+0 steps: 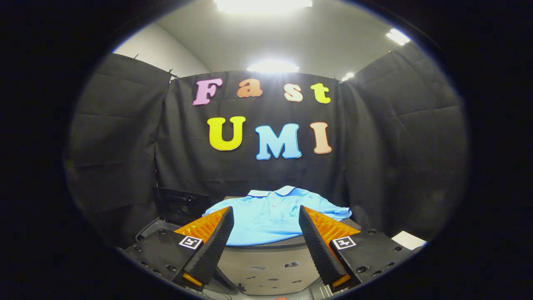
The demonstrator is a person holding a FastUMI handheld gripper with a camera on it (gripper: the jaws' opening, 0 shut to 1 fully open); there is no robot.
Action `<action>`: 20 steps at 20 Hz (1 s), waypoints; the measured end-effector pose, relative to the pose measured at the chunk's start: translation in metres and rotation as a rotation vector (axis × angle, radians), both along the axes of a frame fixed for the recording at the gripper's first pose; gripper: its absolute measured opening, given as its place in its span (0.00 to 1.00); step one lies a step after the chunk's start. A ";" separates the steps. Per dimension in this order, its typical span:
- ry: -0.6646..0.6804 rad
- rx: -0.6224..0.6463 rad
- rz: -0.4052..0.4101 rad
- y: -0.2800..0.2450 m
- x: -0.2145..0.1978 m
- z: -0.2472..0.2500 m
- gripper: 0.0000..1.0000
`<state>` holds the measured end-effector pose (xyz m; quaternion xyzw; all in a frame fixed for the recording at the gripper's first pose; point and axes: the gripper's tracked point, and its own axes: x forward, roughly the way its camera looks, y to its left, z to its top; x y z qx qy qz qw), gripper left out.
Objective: Put the clothes into the washing machine and then close the washing machine lid.
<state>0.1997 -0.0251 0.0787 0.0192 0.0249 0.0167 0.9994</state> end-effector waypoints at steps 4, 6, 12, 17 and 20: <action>0.027 -0.014 -0.010 -0.012 0.031 -0.001 0.97; 0.037 -0.017 -0.007 -0.016 0.048 -0.001 0.97; 0.108 -0.006 0.040 -0.022 0.102 -0.008 0.97; 0.220 -0.020 0.089 -0.019 0.136 -0.024 0.97; 0.258 -0.023 0.115 -0.016 0.157 -0.027 0.98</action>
